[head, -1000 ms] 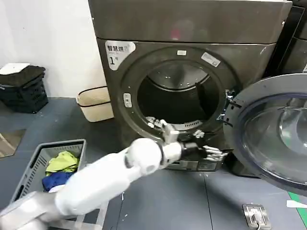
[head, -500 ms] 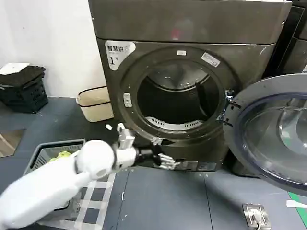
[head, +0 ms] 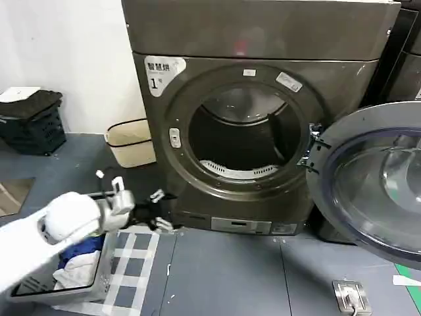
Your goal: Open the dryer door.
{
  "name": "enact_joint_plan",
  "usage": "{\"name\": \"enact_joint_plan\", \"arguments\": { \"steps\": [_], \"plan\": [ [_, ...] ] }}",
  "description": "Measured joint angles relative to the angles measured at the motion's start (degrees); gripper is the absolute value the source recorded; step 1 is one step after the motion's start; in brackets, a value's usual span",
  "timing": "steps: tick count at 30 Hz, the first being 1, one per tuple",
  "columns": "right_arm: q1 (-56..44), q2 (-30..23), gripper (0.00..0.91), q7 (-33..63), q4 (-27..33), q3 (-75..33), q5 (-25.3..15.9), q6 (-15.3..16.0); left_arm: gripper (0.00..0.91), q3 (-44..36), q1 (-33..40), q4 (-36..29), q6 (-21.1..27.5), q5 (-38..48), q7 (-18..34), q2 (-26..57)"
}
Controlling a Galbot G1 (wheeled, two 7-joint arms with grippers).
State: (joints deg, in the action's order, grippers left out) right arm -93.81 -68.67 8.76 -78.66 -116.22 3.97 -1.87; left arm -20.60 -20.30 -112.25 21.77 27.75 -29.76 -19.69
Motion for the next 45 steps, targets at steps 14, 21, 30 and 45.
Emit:
{"name": "enact_joint_plan", "arguments": {
  "steps": [14,21,30,45],
  "plan": [
    [1.6,-0.2,0.907,-0.3,-0.6,4.4,-0.3,-1.3,0.907,6.7,-0.3,12.5,-29.2,-40.9,-8.7,7.3],
    [1.7,-0.2,0.907,-0.9,-1.1,5.4,-0.1,-1.5,0.907,8.1,-0.1,17.4,-44.4,-54.4,-8.7,10.0],
    [1.4,-0.9,0.907,-1.0,-1.0,6.6,0.1,-2.4,0.907,9.9,-0.3,23.0,-66.0,-64.8,-8.6,10.6],
    [1.1,-2.4,0.907,-1.1,-1.4,7.2,0.0,-3.5,0.907,13.5,1.5,25.4,-69.1,-78.6,-6.7,8.2]
  ]
}}
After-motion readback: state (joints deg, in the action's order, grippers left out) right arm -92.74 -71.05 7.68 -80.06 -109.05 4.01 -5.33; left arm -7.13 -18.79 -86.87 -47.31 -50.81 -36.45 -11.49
